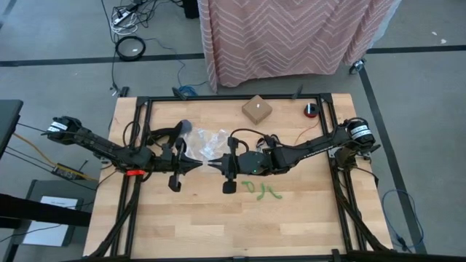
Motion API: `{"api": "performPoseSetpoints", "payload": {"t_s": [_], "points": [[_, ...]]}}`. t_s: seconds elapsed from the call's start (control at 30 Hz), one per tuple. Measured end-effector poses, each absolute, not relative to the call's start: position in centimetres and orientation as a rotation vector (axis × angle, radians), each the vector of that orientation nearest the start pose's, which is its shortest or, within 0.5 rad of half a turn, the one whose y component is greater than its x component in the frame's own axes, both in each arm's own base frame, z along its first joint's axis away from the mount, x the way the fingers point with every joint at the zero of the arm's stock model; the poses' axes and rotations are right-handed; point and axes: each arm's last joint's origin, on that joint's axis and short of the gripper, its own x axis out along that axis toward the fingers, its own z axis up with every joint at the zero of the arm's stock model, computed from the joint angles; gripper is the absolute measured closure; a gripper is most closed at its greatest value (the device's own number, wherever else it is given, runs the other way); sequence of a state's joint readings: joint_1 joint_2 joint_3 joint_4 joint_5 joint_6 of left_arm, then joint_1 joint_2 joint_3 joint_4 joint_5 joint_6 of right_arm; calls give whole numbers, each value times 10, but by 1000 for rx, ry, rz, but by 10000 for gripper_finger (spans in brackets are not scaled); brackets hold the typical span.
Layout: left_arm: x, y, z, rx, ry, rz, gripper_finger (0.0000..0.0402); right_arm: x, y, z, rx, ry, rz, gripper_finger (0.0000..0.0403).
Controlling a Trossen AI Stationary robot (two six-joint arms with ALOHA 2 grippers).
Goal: Sort rubber bands
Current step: Open the transparent zip bag
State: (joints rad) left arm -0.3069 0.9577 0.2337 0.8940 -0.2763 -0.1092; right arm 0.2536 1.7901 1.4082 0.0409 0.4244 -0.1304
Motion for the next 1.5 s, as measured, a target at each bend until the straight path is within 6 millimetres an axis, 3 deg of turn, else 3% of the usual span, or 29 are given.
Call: {"api": "performPoseSetpoints", "payload": {"t_s": [1.0,1.5], "points": [[179,-49,216,-151,-139,-40,401,379,120,287,-270,496,-255,396],[179,-49,216,-152,-143,-39,401,367,119,287,-247,571,-288,396]]}}
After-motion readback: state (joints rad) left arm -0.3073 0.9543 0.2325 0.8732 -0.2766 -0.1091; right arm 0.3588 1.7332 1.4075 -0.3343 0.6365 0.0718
